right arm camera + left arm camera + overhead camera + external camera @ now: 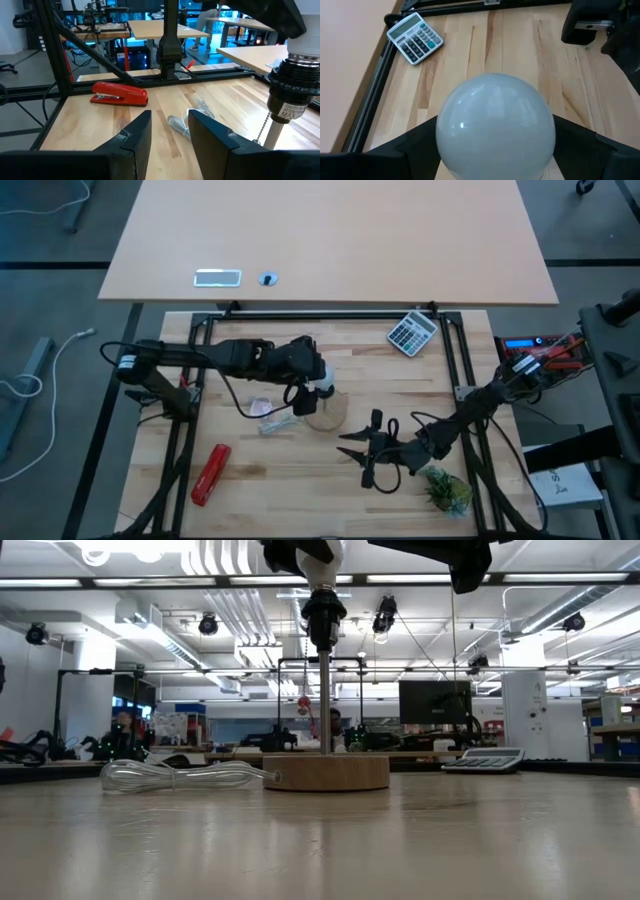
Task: Screw lightbulb
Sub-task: Insert the lightbulb into the brown lamp
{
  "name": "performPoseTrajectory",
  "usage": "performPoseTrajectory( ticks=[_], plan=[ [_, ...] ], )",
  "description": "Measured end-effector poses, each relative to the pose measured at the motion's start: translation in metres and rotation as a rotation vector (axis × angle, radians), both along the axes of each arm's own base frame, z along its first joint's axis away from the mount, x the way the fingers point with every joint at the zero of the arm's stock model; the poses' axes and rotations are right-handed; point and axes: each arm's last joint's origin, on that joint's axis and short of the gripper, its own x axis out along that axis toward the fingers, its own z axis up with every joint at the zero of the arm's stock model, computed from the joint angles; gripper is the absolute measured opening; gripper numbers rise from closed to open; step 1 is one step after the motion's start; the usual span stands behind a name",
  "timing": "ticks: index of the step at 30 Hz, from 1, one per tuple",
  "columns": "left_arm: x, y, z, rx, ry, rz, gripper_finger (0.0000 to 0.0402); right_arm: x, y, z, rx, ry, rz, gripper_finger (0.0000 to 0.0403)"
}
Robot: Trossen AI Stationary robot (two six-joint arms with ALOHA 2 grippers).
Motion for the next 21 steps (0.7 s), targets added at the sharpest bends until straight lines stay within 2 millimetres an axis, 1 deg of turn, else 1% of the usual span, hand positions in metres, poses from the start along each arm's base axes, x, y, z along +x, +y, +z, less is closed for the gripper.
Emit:
performPoseTrajectory(
  ticks=[9, 21],
  plan=[
    [-0.0016, -0.0001, 0.0016, -0.003, -0.003, 0.002, 0.0328, 0.0003, -0.0005, 0.0001, 0.000, 0.000, -0.002, 0.0138],
    [-0.0042, -0.0002, 0.0012, -0.009, 0.016, 0.011, 0.0335, 0.0003, -0.0005, 0.0001, -0.001, -0.001, -0.002, 0.0128]
  ],
)
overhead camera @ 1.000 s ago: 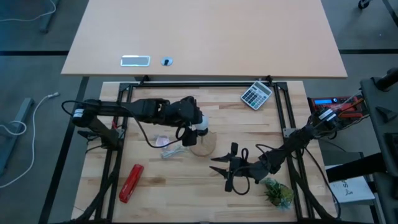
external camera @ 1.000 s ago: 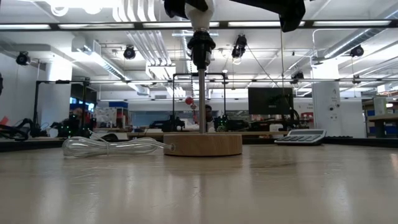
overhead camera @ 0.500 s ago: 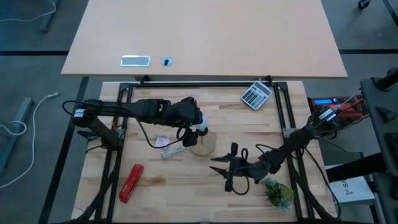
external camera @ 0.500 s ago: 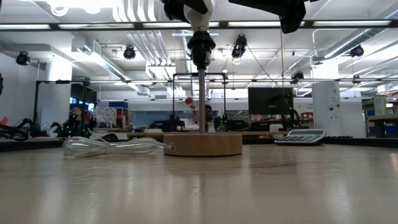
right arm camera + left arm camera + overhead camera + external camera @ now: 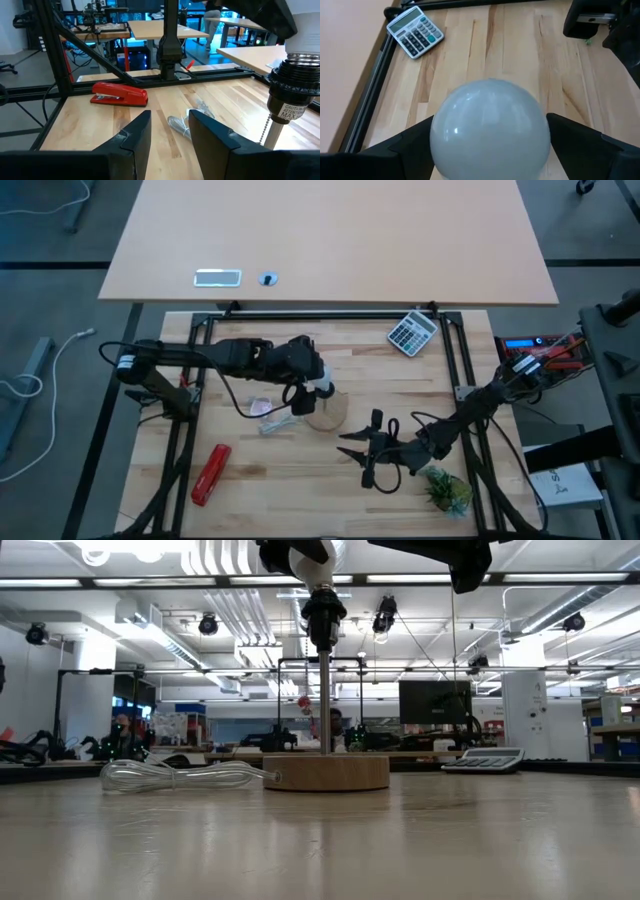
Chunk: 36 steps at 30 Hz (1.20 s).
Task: Screw lightbulb
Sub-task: Insert the lightbulb into the brown lamp
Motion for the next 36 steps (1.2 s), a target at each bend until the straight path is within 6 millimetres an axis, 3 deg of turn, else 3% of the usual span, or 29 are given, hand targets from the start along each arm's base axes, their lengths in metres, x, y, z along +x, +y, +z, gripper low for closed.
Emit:
performPoseTrajectory(
  ticks=[19, 36],
  plan=[
    [0.006, -0.004, 0.008, 0.014, -0.101, -0.030, 0.0304, 0.002, -0.003, 0.000, 0.007, -0.001, -0.012, 0.0127],
    [0.006, -0.005, 0.012, 0.017, -0.133, -0.027, 0.0313, 0.002, -0.003, 0.000, 0.038, -0.007, -0.015, 0.0136]
  ],
)
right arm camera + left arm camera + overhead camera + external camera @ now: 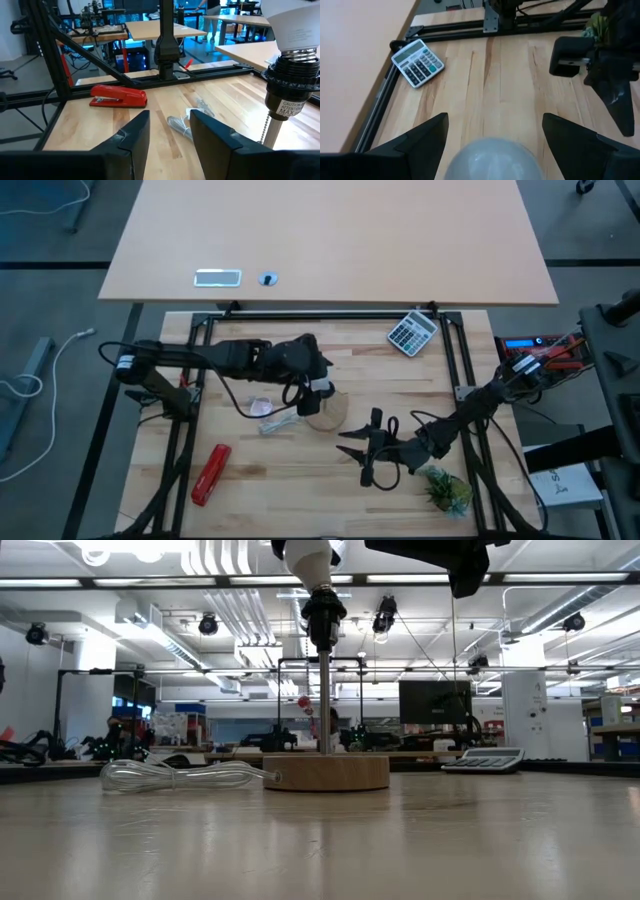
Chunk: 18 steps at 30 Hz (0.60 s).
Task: Screw lightbulb
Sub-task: Insert the lightbulb into the brown lamp
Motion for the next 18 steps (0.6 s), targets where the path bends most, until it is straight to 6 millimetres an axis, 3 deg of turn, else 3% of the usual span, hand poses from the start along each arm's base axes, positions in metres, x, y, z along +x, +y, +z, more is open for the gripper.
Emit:
performPoseTrajectory(
  ticks=[10, 13, 18],
  plan=[
    [-0.015, 0.001, 0.030, 0.034, -0.083, 0.004, 0.0313, 0.001, -0.002, 0.000, -0.004, 0.004, -0.008, 0.0128],
    [-0.029, 0.003, 0.043, 0.032, -0.068, 0.035, 0.0313, 0.001, -0.002, -0.001, 0.011, 0.002, -0.008, 0.0133],
    [-0.057, 0.001, 0.039, -0.026, 0.081, 0.103, 0.0308, 0.001, -0.003, -0.001, 0.038, 0.001, -0.034, 0.0137]
  ],
)
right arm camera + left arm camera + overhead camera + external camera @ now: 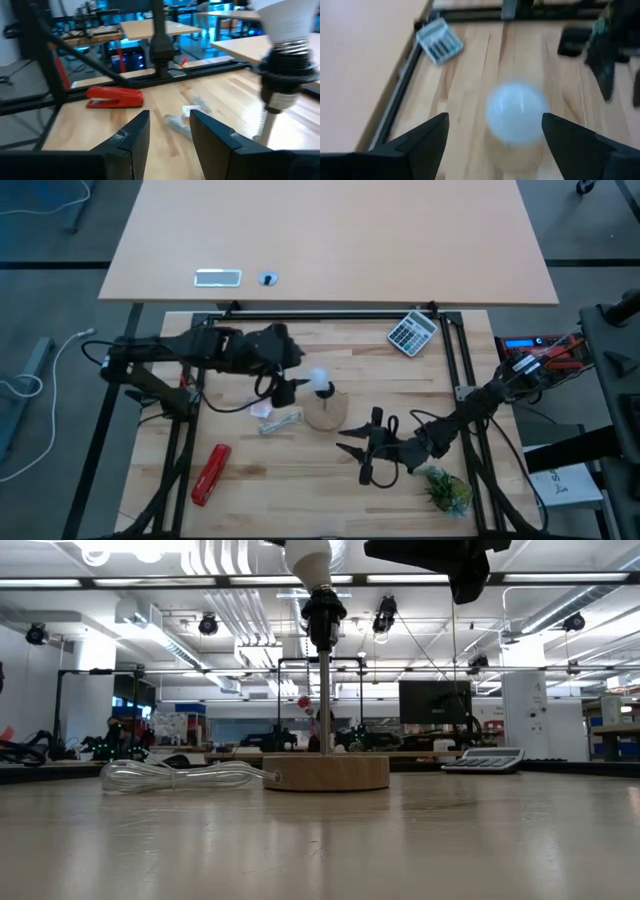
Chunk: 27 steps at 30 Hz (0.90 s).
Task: Screw lightbulb
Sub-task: Insert the lightbulb into the brown lamp
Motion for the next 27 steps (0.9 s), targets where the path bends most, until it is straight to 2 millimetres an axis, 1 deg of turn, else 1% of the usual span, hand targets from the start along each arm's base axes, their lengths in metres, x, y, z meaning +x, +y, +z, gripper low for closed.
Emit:
performPoseTrajectory(
  ticks=[3, 7, 10, 13, 15, 20, 23, 27],
  plan=[
    [-0.008, -0.004, -0.006, -0.005, 0.038, 0.044, 0.0297, 0.001, -0.004, 0.000, -0.009, -0.001, -0.056, 0.0131],
    [-0.014, -0.009, -0.024, 0.001, 0.094, 0.049, 0.0284, 0.002, -0.009, 0.004, -0.010, -0.008, -0.082, 0.0114],
    [-0.022, -0.011, -0.036, -0.008, 0.110, 0.080, 0.0278, 0.001, -0.016, 0.012, -0.003, -0.020, -0.097, 0.0097],
    [-0.028, -0.013, -0.048, -0.005, 0.094, 0.113, 0.0274, -0.003, -0.026, 0.023, -0.002, -0.024, -0.122, 0.0074],
    [-0.031, -0.014, -0.055, -0.012, 0.052, 0.118, 0.0272, -0.006, -0.036, 0.031, -0.008, -0.015, -0.144, 0.0056],
    [-0.034, -0.017, -0.072, -0.033, -0.121, 0.089, 0.0272, -0.014, -0.064, 0.045, -0.024, 0.032, -0.218, 0.0008],
    [-0.031, -0.017, -0.082, -0.024, -0.226, 0.071, 0.0271, -0.016, -0.079, 0.051, -0.029, 0.044, -0.258, 0.0004],
    [-0.024, -0.018, -0.088, -0.001, -0.349, 0.047, 0.0273, -0.015, -0.099, 0.059, -0.043, 0.024, -0.276, 0.0002]
  ],
)
